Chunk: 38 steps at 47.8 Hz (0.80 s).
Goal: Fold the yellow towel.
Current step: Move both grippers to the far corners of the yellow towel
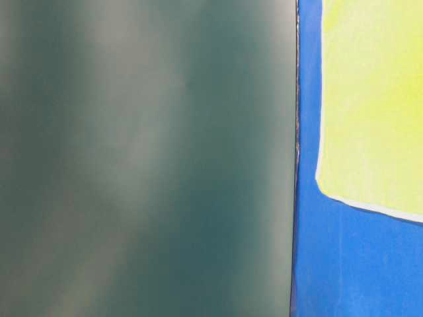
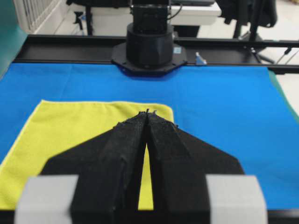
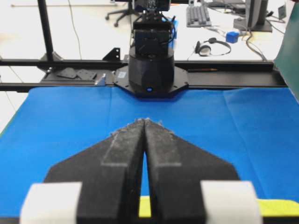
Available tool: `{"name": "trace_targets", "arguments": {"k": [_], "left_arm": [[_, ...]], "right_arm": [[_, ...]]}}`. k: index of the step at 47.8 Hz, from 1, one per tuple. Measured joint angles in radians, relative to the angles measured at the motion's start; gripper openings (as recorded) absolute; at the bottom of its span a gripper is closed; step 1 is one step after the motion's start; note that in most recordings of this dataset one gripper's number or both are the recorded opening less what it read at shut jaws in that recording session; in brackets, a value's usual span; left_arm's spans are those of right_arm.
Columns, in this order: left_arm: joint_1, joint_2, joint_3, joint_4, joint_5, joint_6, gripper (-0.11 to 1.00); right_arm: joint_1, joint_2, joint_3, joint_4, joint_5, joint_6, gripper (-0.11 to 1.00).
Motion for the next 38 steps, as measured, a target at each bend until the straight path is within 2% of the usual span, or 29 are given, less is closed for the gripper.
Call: {"name": "trace_targets", "arguments": {"k": [5,12,17,27,29,32,34,38], "left_arm": [[0.000,0.034,-0.029,-0.011,0.043,0.017,0.00],[0.025,0.144,-0.084,-0.015,0.060,0.014,0.00],[0.077,0.270,-0.138,-0.017,0.060,0.005,0.00],[0.192,0.486,-0.236,-0.018,0.075,0.011,0.02],[0.209,0.529,-0.261,-0.018,0.084,0.018,0.09],[0.230,0.584,-0.296,-0.017,0.098,0.023,0.25],[0.239,0.620,-0.319,-0.018,0.103,0.029,0.37],[0.268,0.696,-0.360,-0.017,0.106,0.040,0.64]], "right_arm": [[-0.014,0.003,-0.006,-0.002,0.026,-0.003,0.01],[-0.100,0.008,-0.040,-0.002,0.150,0.002,0.01],[-0.173,0.017,-0.054,0.000,0.230,0.005,0.01],[-0.327,0.064,-0.060,0.000,0.316,0.003,0.01],[-0.356,0.078,-0.060,0.000,0.328,0.005,0.01],[-0.400,0.104,-0.060,0.000,0.345,0.005,0.04],[-0.433,0.124,-0.060,-0.002,0.353,0.005,0.12],[-0.500,0.169,-0.060,-0.002,0.364,0.003,0.39]]}}
